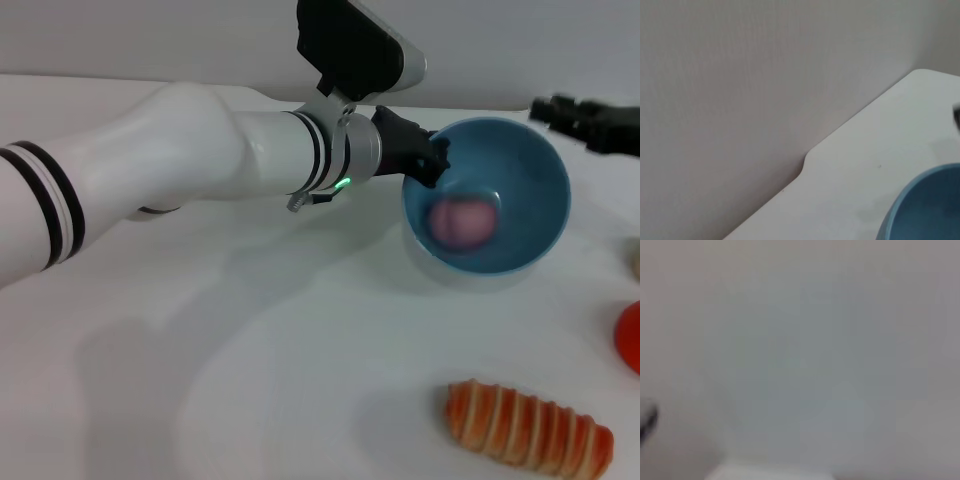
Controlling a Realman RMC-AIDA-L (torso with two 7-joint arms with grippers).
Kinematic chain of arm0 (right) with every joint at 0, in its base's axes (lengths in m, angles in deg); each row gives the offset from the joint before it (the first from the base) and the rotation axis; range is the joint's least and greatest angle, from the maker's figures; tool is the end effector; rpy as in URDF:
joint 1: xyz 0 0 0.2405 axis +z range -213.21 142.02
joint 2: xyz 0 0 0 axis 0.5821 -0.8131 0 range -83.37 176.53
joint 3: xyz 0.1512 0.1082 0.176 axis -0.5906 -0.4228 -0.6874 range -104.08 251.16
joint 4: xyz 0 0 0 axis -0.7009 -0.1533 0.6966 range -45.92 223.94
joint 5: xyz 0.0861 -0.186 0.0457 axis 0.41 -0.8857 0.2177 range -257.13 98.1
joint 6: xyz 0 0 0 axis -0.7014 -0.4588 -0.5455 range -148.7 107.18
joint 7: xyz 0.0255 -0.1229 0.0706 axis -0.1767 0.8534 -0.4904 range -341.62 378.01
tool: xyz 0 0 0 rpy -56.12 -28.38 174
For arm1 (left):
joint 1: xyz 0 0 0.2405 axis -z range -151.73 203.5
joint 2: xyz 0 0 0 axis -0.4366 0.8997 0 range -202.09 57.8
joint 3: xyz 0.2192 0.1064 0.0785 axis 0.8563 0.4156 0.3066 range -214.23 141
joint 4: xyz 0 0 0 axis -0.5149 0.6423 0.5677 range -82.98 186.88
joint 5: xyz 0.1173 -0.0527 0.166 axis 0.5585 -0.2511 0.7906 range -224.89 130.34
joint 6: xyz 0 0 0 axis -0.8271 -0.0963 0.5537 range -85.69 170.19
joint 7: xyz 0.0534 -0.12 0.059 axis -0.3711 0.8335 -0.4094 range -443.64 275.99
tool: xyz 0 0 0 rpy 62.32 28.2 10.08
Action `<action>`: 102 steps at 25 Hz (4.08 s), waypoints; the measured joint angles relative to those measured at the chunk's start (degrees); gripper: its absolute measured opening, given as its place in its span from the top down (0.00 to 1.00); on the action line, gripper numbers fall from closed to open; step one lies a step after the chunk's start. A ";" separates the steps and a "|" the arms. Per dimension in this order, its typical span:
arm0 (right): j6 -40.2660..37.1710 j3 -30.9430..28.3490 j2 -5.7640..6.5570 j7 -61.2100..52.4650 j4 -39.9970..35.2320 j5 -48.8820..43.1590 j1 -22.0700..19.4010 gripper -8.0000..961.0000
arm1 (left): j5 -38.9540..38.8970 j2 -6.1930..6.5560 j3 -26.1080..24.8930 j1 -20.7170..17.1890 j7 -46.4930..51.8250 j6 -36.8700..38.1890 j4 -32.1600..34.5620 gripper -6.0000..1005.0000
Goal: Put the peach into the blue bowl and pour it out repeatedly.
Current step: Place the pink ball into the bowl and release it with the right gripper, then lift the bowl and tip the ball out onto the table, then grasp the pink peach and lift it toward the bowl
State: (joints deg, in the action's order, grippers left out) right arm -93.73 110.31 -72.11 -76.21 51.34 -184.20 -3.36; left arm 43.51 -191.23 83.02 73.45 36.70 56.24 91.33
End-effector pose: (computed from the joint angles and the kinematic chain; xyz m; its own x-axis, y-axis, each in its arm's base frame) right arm 0.2654 0.3829 0.0305 0.5469 -0.4492 -0.7065 -0.7659 -0.6092 -0.2055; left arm -0.1353 0.4078 -0.1376 0.9091 0.3227 0.2633 0.4154 -0.7479 -0.5177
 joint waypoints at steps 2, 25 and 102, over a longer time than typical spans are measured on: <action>-0.39 0.21 0.06 4.79 0.88 6.88 -1.53 0.61 | 0.00 0.00 0.00 -0.13 0.00 -0.07 0.00 1.00; 0.15 -17.47 0.02 48.62 14.99 21.65 -19.28 0.59 | 1.35 -0.01 0.95 1.61 -4.39 -9.29 1.82 0.99; 3.11 2.59 -0.11 -19.30 15.11 -28.53 4.06 0.71 | 0.00 0.24 -2.53 -5.82 -2.16 -14.22 5.40 1.00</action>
State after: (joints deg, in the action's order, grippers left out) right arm -90.62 112.90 -72.22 -95.50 66.45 -212.73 0.70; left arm 43.51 -190.99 80.49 67.63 34.53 42.02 96.73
